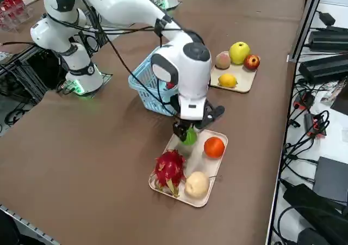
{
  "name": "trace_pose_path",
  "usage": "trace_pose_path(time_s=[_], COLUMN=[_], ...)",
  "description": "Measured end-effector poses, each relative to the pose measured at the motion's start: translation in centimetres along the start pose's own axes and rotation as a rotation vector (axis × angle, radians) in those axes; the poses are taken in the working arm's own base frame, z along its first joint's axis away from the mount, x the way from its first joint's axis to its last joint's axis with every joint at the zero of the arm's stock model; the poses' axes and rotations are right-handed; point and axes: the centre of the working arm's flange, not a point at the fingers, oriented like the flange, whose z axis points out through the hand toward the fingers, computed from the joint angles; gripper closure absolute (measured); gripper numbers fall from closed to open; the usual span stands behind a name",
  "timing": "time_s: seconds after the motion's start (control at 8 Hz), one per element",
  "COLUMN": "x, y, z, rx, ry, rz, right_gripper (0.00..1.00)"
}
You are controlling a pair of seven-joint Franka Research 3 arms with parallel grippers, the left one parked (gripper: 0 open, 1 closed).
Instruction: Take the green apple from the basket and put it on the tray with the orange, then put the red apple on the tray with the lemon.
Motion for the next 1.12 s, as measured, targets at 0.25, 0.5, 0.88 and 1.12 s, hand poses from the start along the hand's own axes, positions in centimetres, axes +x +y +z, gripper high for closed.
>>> trace_pose_path(time_s=[0.25, 0.5, 0.88, 1.12], x=[0.3, 0.3, -0.9, -5.3], y=[0.4, 0.4, 0.3, -1.0], z=[0.4, 0.0, -8.1, -18.7], rx=[0.003, 0.004, 0.013, 0.028], ry=[0.013, 0.014, -0.020, -0.065], rz=[0.000, -0.007, -0.024, -0.060], right_gripper=[0.17, 0.00, 0.00, 0.00])
